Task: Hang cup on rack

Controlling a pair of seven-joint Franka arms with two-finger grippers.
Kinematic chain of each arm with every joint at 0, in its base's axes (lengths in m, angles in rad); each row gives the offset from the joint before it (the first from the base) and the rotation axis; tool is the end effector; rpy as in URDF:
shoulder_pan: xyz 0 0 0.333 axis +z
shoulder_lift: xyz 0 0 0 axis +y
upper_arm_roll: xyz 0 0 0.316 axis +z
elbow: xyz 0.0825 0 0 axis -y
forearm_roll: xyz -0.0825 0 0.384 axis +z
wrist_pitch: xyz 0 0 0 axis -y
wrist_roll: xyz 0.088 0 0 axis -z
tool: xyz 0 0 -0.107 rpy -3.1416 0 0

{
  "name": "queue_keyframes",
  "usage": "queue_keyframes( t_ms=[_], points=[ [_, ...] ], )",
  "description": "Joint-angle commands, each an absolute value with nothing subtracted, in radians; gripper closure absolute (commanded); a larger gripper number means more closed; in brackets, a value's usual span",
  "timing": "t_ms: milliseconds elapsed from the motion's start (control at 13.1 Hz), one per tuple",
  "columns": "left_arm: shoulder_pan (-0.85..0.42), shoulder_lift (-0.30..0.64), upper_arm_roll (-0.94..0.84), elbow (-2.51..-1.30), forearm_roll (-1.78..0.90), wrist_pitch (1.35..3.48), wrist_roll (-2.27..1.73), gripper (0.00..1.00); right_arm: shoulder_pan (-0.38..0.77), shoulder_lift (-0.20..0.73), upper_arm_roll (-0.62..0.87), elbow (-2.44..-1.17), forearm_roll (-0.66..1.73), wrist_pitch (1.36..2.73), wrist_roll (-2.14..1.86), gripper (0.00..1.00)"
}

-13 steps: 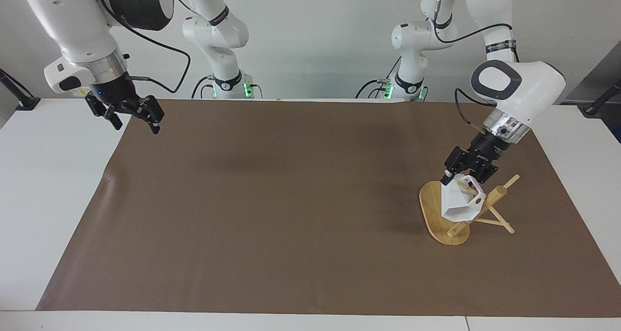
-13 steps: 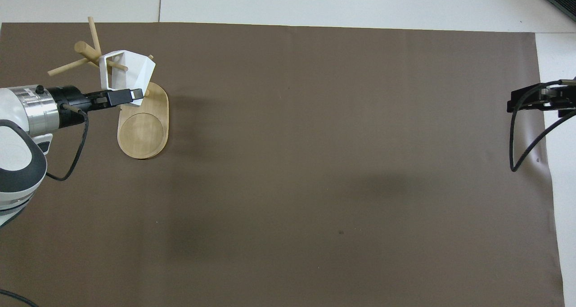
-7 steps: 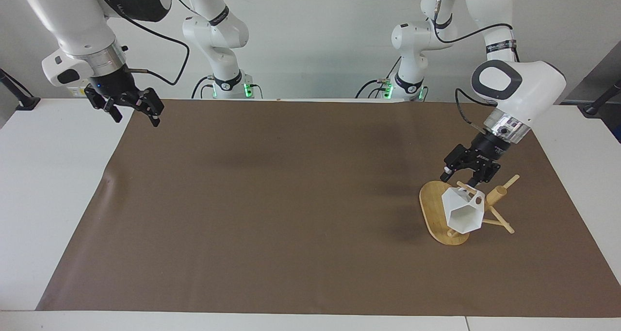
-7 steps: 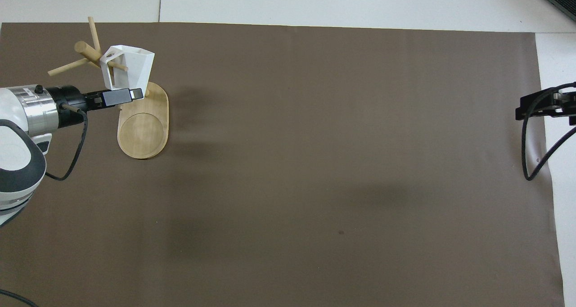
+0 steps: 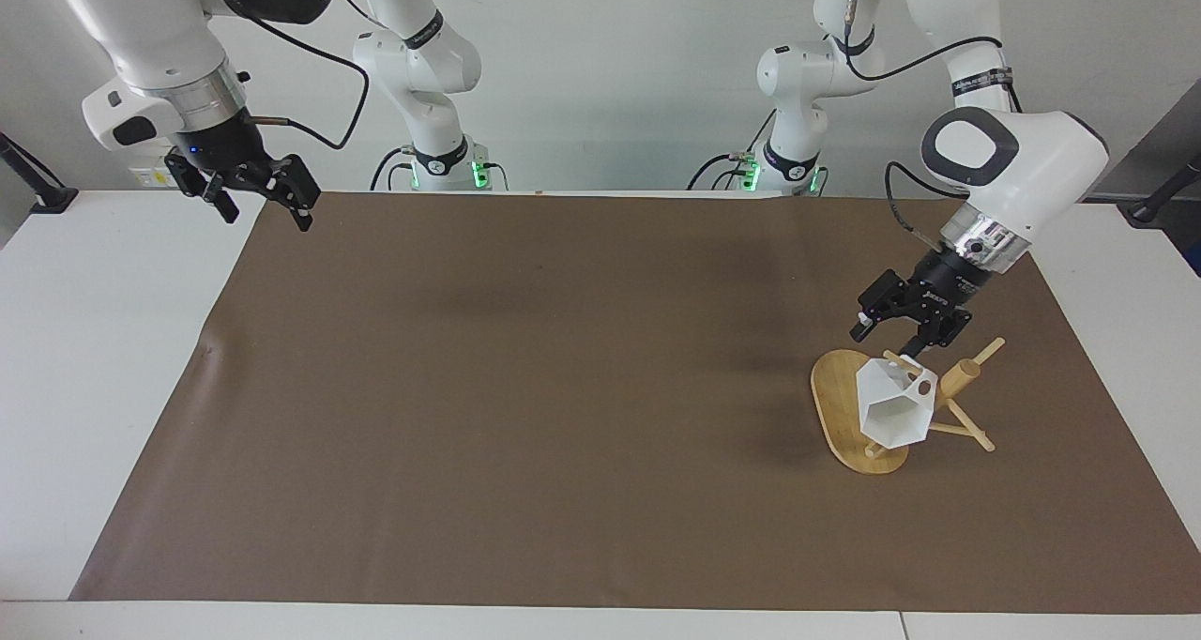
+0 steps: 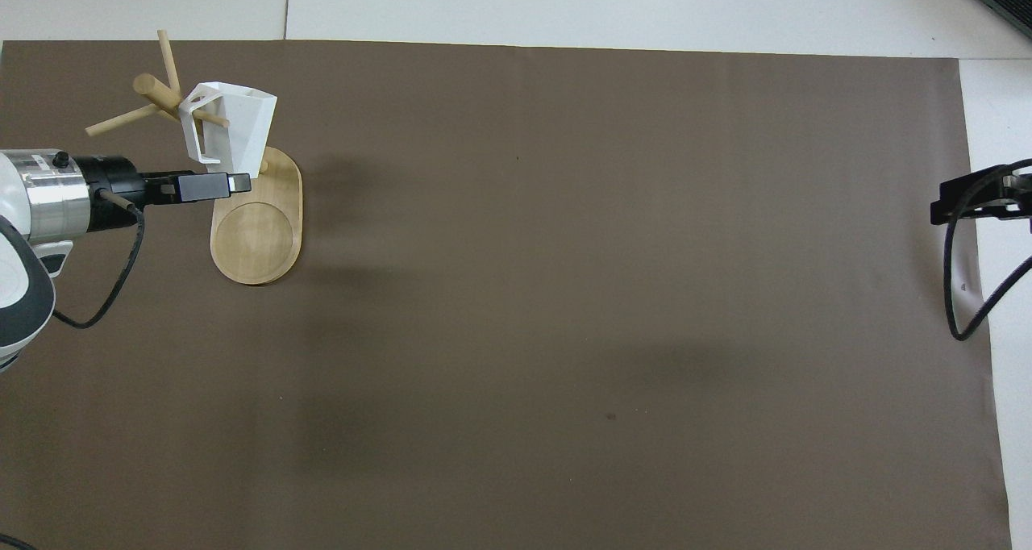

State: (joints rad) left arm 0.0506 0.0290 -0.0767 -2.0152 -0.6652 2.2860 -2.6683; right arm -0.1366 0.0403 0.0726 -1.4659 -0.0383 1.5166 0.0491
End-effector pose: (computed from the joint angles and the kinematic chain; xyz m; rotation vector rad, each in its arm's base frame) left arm 0.5837 -0.0292 0.4665 0.1548 2.7091 -0.6802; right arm 0.5606 -0.0412 0.6466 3.1010 -0.1792 0.0159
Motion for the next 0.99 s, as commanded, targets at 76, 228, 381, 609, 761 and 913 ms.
queue_keyframes(
  t_ms=[76,228,381,609,761,913],
  points=[
    [0.069,-0.050,-0.081,-2.025,-0.562,2.194,-2.665,0.00,-0.140,0.011,0.078,-1.463,-0.034,1.497,0.069,0.00],
    [0.069,-0.084,-0.081,-2.028,-0.542,2.162,-2.576,0.00,-0.140,0.009,0.077,-1.465,-0.035,1.499,0.067,0.00],
    [0.064,-0.115,-0.081,-2.022,-0.496,2.148,-2.469,0.00,-0.141,0.009,0.074,-1.465,-0.035,1.499,0.069,0.00],
    [0.049,-0.158,-0.094,-2.016,-0.463,2.140,-2.210,0.00,-0.130,0.008,0.055,-1.468,-0.031,1.499,0.069,0.00],
    [0.049,-0.158,-0.094,-2.008,-0.460,2.129,-2.047,0.00,-0.059,0.000,-0.022,-1.477,-0.020,1.499,0.101,0.00],
    [0.051,-0.158,-0.094,-2.003,-0.445,2.094,-1.851,0.00,0.120,-0.009,-0.214,-1.483,-0.018,1.508,0.107,0.00]
  ],
)
